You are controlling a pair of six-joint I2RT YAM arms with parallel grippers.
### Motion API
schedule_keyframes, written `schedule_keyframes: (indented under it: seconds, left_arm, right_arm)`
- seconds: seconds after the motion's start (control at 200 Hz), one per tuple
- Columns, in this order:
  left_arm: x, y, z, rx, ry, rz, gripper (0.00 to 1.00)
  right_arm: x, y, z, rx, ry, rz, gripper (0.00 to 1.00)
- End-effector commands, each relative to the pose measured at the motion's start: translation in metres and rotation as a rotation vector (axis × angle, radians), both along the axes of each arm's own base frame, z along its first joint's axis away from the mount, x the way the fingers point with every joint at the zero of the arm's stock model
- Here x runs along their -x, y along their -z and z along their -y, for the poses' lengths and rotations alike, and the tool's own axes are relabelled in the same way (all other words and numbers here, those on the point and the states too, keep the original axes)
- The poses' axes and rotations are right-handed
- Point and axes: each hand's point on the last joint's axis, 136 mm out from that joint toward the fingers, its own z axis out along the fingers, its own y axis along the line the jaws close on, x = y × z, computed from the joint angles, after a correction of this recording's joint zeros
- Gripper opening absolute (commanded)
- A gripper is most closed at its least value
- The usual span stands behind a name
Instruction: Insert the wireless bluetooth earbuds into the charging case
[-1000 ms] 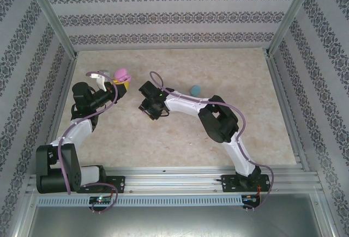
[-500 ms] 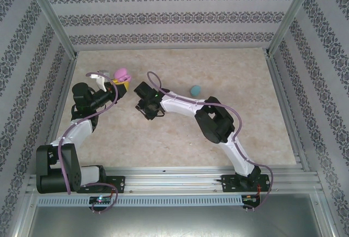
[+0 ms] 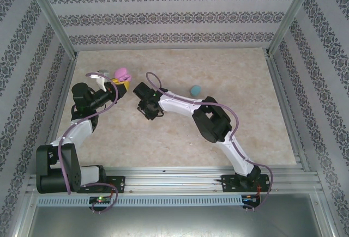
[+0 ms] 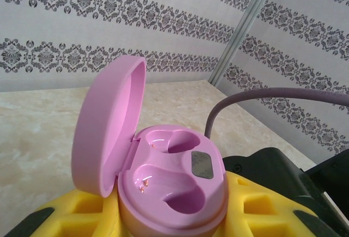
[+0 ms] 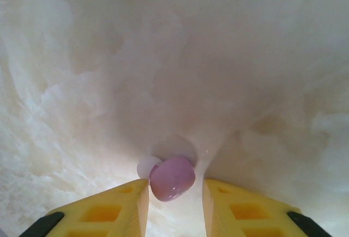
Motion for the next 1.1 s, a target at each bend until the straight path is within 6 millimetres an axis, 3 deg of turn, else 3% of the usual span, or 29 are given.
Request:
schedule_keyframes:
  seconds: [0.0,0.375,0.575,0.764,0.934,1.099]
  left_arm:
    - [0.005,-0.011,0.002,-0.009,0.021,0.062,0.24]
    - [0.006,-0.009,0.004,-0.012,0.029,0.056,0.23]
    - [0.006,-0.008,0.005,-0.016,0.033,0.051,0.23]
    - [0.006,-0.008,0.005,-0.020,0.033,0.052,0.23]
    - [0.005,-0.009,0.004,-0.020,0.031,0.054,0.23]
    - [0.008,-0.010,0.005,-0.026,0.030,0.055,0.23]
  right_arm:
    - [-0.011,0.007,0.016,0.077,-0.005,0.021,0.31]
    - [-0.013,0.011,0.009,0.057,-0.087,0.020,0.20]
    - [-0.014,-0.003,0.003,0.042,-0.114,0.041,0.29]
    - [-0.015,-0.024,0.015,0.064,-0.133,0.093,0.33]
    - [-0.014,-0.046,0.016,0.077,-0.240,0.147,0.33]
    - [-0.019,-0.047,0.007,0.130,-0.408,0.140,0.34]
